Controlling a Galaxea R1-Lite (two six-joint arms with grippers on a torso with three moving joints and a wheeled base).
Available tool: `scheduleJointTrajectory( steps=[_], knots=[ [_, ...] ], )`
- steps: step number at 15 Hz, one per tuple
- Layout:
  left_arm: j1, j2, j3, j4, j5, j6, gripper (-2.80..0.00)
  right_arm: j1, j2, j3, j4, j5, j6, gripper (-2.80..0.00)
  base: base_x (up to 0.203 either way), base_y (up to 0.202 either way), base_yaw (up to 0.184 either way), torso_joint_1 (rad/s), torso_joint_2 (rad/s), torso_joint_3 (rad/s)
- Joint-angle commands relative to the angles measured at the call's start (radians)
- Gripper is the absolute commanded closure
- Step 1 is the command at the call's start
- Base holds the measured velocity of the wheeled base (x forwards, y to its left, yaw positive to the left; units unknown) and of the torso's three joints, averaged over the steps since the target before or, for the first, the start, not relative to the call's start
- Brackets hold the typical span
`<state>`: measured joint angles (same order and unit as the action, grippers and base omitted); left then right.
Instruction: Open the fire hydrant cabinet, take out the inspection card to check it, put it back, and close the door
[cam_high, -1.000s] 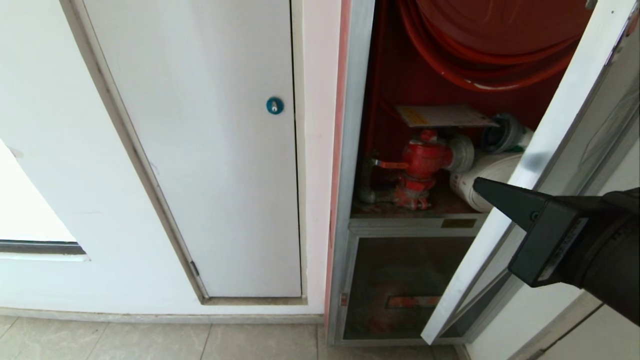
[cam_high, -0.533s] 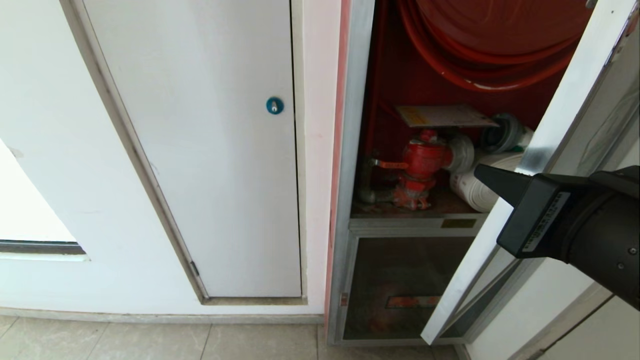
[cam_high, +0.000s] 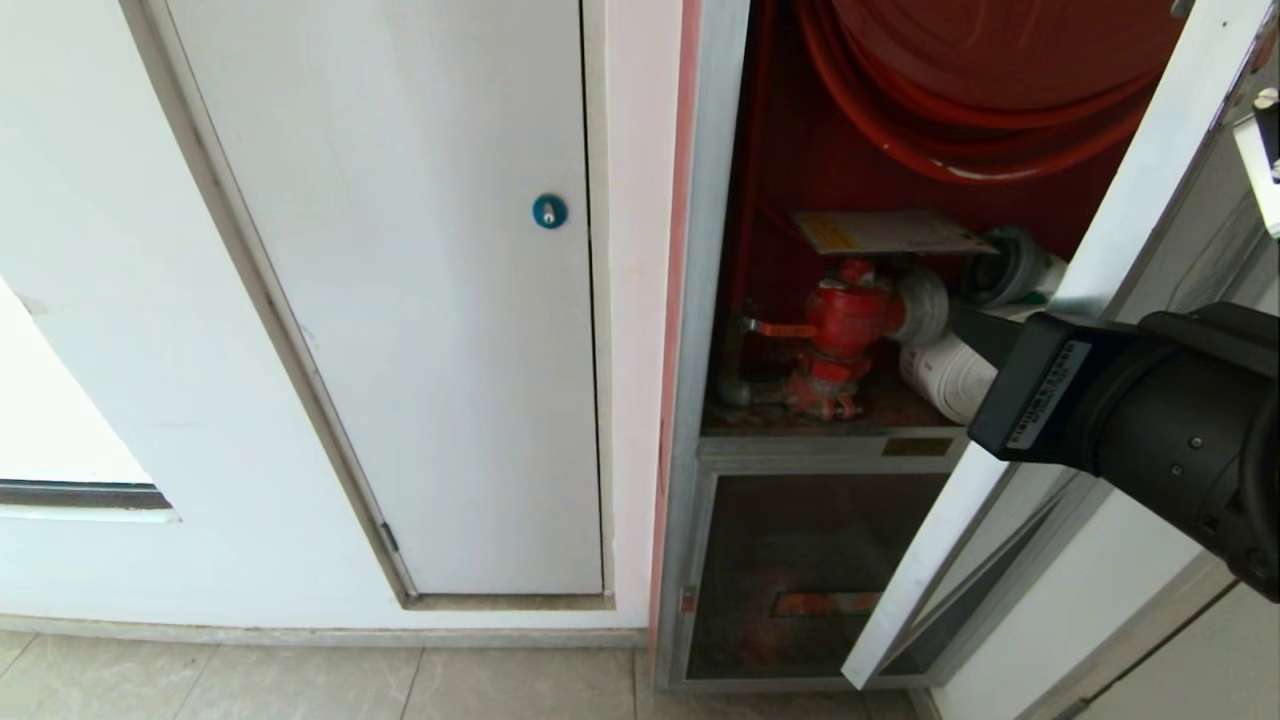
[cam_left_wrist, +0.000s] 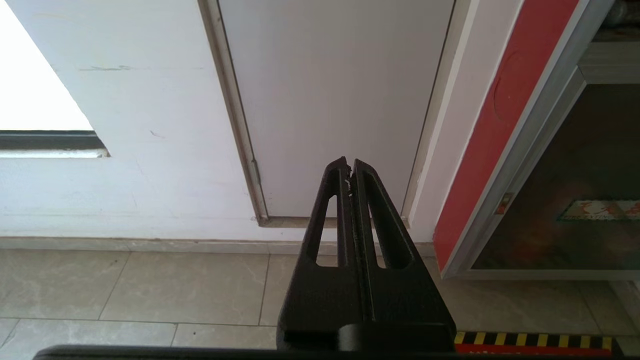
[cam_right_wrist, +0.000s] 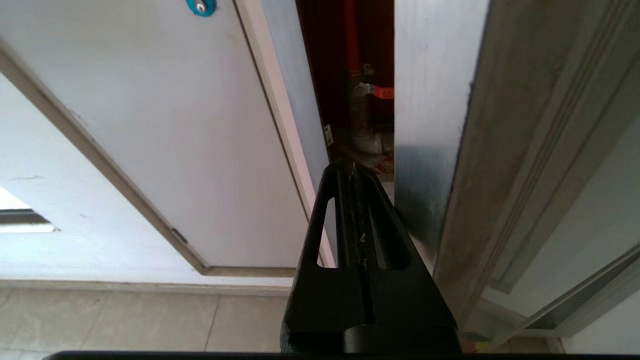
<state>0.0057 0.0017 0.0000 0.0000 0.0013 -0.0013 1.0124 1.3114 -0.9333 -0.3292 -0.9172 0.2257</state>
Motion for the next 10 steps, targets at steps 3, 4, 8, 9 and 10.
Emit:
scheduleJointTrajectory(
  steps=[3,4,8,9,10],
  knots=[
    [0.000,0.001,0.000,0.000,0.000,0.000,0.00,-0.021,0.014,-0.012,-0.002,-0.008,0.001,0.00,0.000,0.000,0.000,0.000,0.00,0.000],
    [0.000,0.001,0.000,0.000,0.000,0.000,0.00,-0.024,0.014,-0.012,-0.001,-0.009,0.001,0.00,0.000,0.000,0.000,0.000,0.00,0.000],
    [0.000,0.001,0.000,0.000,0.000,0.000,0.00,-0.068,0.011,-0.009,0.002,-0.009,0.001,0.00,0.000,0.000,0.000,0.000,0.00,0.000],
    [0.000,0.001,0.000,0.000,0.000,0.000,0.00,-0.076,0.008,-0.007,0.004,-0.008,0.001,0.00,0.000,0.000,0.000,0.000,0.00,0.000],
    [0.000,0.001,0.000,0.000,0.000,0.000,0.00,-0.079,0.005,-0.004,0.004,-0.009,0.001,0.00,0.000,0.000,0.000,0.000,0.00,0.000]
  ],
)
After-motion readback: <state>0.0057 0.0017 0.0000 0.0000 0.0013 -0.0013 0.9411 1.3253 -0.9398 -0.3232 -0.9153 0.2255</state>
